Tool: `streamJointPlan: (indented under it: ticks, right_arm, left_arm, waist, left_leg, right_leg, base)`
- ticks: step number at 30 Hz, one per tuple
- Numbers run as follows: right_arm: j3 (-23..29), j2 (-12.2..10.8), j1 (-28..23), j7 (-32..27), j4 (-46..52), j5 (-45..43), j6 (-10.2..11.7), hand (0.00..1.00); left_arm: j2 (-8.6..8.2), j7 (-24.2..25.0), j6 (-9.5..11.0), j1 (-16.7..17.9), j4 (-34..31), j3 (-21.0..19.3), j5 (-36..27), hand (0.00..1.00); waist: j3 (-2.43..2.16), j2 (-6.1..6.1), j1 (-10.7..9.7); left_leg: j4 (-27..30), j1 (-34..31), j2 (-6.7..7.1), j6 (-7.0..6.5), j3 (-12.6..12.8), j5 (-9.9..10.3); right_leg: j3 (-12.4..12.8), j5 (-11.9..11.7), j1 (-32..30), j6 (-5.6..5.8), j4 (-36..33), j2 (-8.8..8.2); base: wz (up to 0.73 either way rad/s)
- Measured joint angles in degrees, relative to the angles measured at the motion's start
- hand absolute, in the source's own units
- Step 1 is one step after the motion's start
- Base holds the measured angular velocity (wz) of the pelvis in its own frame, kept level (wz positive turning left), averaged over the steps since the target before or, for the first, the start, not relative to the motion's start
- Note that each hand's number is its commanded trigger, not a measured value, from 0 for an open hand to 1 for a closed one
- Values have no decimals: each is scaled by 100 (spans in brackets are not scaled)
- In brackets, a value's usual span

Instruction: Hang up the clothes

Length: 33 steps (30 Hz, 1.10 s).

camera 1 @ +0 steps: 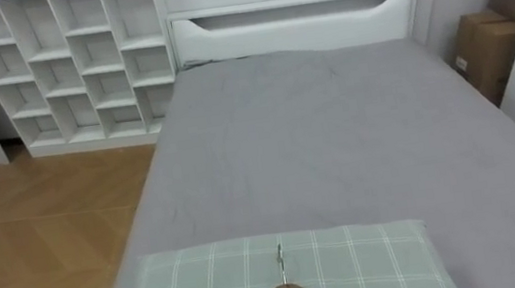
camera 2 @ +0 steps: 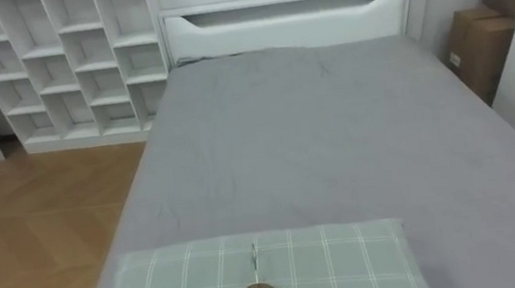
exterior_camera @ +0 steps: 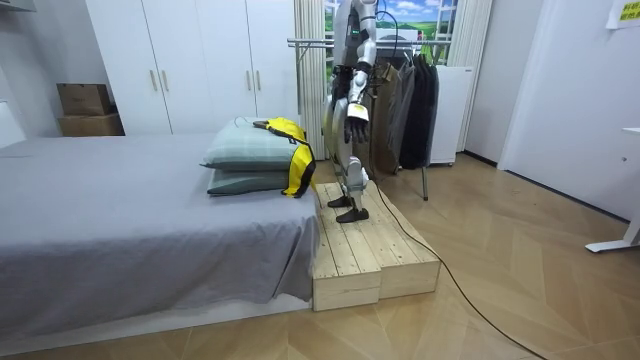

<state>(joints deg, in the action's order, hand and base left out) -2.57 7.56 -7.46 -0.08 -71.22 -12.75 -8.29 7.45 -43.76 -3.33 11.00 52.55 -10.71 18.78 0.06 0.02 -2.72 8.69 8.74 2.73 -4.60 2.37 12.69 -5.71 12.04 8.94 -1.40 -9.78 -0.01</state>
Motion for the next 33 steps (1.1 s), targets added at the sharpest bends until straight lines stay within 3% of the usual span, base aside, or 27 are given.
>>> streamJointPlan:
  ticks: [4,9,14,23,28,33]
  right_arm:
    - [5,2,15,1,23,-141,55,0]
    - [0,19,61,24,28,-328,129,0]
    - [-10,85,113,33,26,-318,122,0]
    - [-46,101,119,162,20,-330,76,0]
    - [-45,99,135,200,19,-328,81,0]
    - [-52,100,123,202,19,-334,73,0]
  left_arm:
    - [5,-179,96,-18,-454,73,654,0]
    - [32,-352,187,17,-1128,444,1583,0]
    - [85,-453,200,-27,-1314,898,1806,0]
    - [87,-419,190,-20,-1312,1040,2095,0]
    - [101,-291,188,-22,-1239,1109,2148,0]
    - [98,-84,76,-29,-1210,1429,2503,0]
  waist:
    - [8,18,-87]
    - [-3,-3,-163]
    - [-6,-28,-197]
    - [-6,-97,-248]
    - [-3,-69,-348]
    - [-8,-3,-370]
  left_leg:
    - [2,-28,0,0,-21,0]
    - [0,-42,2,0,-21,0]
    - [-11,-6,2,0,7,0]
    - [-3,26,-2,1,55,-1]
    - [-12,47,-2,1,59,0]
    - [-13,49,-5,1,72,0]
  right_leg:
    - [-27,0,-13,0,0,3]
    - [-43,0,-32,0,-1,2]
    - [23,0,-13,0,3,9]
    - [90,-3,0,0,1,17]
    - [82,-5,-4,2,3,16]
    - [80,-7,-14,3,5,16]
  base:
    - [2]
    - [0]
    - [-3]
    - [-3]
    - [0]
    - [0]
